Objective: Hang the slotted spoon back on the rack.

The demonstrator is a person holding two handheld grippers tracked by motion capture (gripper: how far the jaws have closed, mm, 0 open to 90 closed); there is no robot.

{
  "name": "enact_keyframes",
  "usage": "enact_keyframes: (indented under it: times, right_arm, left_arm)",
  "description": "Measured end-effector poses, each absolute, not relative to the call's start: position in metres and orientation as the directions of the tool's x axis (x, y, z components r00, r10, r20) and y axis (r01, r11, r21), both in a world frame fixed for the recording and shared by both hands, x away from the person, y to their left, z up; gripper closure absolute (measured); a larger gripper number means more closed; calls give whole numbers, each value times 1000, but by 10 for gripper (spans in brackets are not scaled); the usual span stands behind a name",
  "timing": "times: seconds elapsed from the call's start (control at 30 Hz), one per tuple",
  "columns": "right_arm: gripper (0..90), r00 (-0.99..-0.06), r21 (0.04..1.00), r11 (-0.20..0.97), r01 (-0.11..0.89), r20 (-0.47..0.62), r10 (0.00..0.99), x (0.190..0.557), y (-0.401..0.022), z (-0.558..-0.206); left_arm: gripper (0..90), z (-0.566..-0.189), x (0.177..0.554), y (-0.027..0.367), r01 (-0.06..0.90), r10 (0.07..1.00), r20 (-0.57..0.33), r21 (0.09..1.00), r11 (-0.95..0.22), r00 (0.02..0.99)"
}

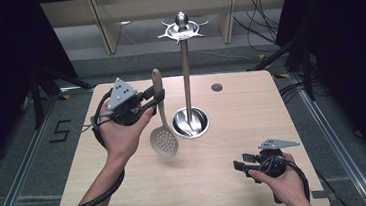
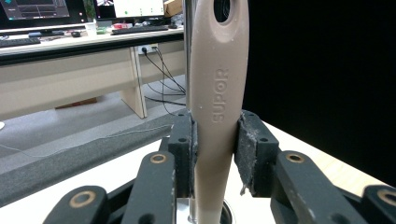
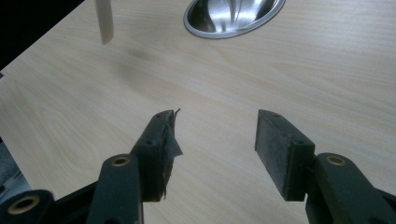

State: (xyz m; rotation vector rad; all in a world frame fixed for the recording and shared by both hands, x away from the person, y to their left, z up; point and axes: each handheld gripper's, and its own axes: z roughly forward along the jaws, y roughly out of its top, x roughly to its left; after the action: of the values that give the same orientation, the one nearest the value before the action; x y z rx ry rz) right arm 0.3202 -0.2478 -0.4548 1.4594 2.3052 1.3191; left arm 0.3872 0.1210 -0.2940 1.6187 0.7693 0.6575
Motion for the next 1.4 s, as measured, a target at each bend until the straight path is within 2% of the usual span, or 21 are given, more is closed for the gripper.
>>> enact_keyframes:
  times: [0.37, 0.5, 0.6, 0.67, 1.4]
  right_arm:
    - [479, -530, 711, 151, 687, 348, 774, 320, -247, -456]
    - [479, -549, 724, 173, 668, 322, 771, 323, -249, -458]
    - [478, -550, 724, 171, 668, 326, 769, 323, -249, -458]
    - [478, -545, 721, 175, 670, 318, 776, 322, -250, -457]
    - [474, -540, 719, 171, 674, 321, 778, 322, -250, -457]
  left_arm:
    - [687, -291, 392, 115, 130, 781, 26, 982, -137, 623]
    - [687, -291, 391, 113, 156, 787, 3, 980, -126, 617]
    - [687, -291, 394, 112, 133, 782, 27, 981, -139, 622]
    - [687, -291, 392, 110, 153, 787, 8, 980, -130, 617]
    - [687, -276, 399, 97, 129, 785, 28, 982, -137, 619]
